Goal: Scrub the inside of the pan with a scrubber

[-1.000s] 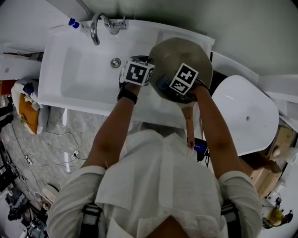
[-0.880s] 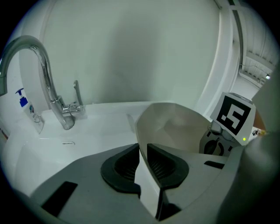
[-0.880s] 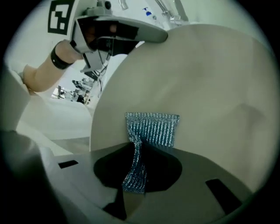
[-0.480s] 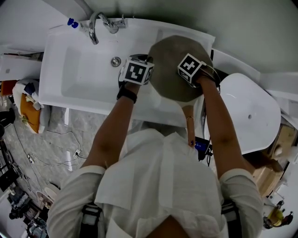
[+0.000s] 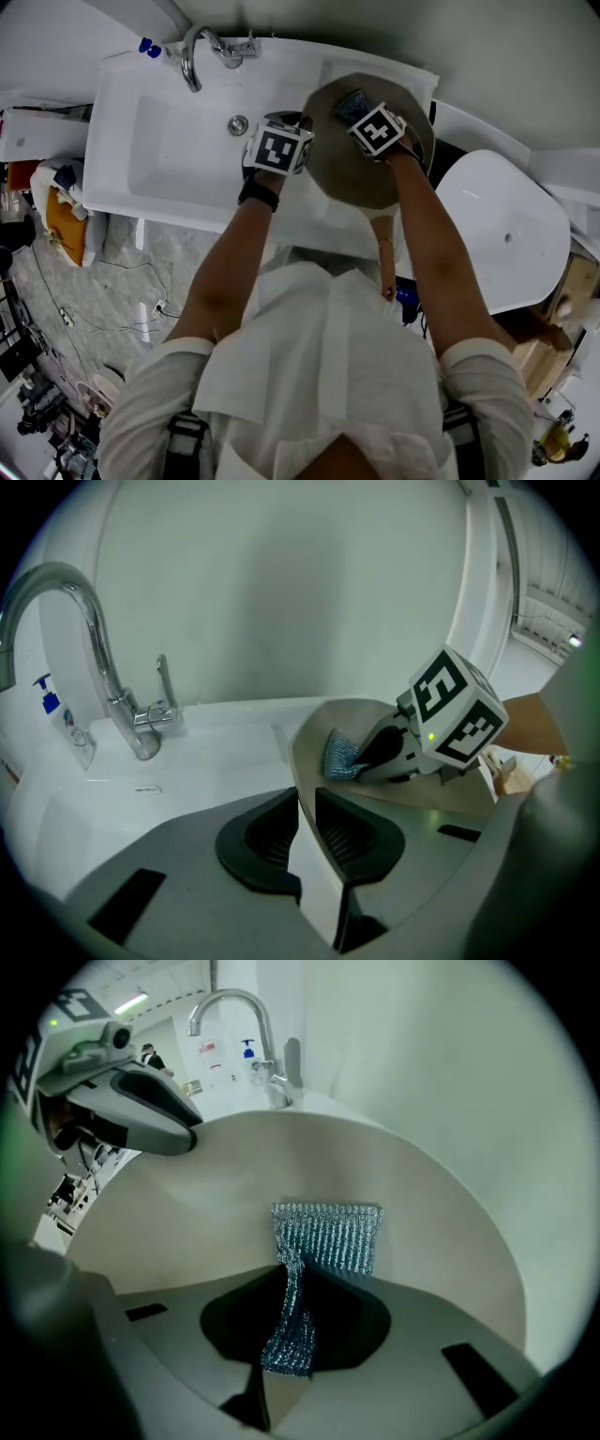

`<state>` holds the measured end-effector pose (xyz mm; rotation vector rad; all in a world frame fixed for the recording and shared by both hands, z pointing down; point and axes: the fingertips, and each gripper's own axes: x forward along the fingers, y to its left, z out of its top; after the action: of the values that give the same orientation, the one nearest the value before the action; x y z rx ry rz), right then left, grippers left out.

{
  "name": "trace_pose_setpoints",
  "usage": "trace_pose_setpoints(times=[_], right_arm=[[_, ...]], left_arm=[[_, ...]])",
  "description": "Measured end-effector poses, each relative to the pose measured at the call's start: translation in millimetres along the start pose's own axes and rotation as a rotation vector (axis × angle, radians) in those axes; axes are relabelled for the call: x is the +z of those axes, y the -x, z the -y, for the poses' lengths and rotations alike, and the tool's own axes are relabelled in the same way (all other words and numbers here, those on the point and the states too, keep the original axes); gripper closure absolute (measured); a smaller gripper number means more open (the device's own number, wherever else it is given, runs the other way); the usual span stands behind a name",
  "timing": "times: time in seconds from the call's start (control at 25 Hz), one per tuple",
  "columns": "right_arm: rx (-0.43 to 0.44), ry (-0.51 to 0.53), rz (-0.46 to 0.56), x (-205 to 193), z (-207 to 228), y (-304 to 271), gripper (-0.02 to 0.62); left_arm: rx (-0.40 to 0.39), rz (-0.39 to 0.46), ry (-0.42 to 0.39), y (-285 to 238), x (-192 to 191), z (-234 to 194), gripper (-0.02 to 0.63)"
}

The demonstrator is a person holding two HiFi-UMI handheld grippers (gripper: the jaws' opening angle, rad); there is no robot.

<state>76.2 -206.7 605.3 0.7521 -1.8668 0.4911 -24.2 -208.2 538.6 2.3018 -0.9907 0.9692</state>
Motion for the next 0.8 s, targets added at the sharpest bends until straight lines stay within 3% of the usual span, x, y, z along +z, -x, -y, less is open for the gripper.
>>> trace_pose_setpoints(times=[0.12,0.24,0.36,0.48,0.64,0.8], right_arm=[[0.035,0.066,0.056,13,-22,-5,0.545],[0.158,0.1,0.082,14,-59,-4,0.545],[0.296,0.145,0.003,-9,-92,6,0.546],[0.369,0.173,-0.124,-44,-104,18,0.546],[0.371,0.147,-0.297,-85,-89,32,0.546],[0.239,0.111,-0.387,-102,-48,37,0.546]], left_arm=[[0.001,-0.005,0.002,0,0,0,0.538],[-0.003,-0.005,0.006,0,0,-1,0.538],[-0.011,-0.002,0.01,0,0,0,0.538],[-0.015,0.0,0.011,0,0,0,0.538],[-0.015,0.003,0.008,1,0,0,0.538],[-0.013,0.002,0.006,2,0,1,0.538]])
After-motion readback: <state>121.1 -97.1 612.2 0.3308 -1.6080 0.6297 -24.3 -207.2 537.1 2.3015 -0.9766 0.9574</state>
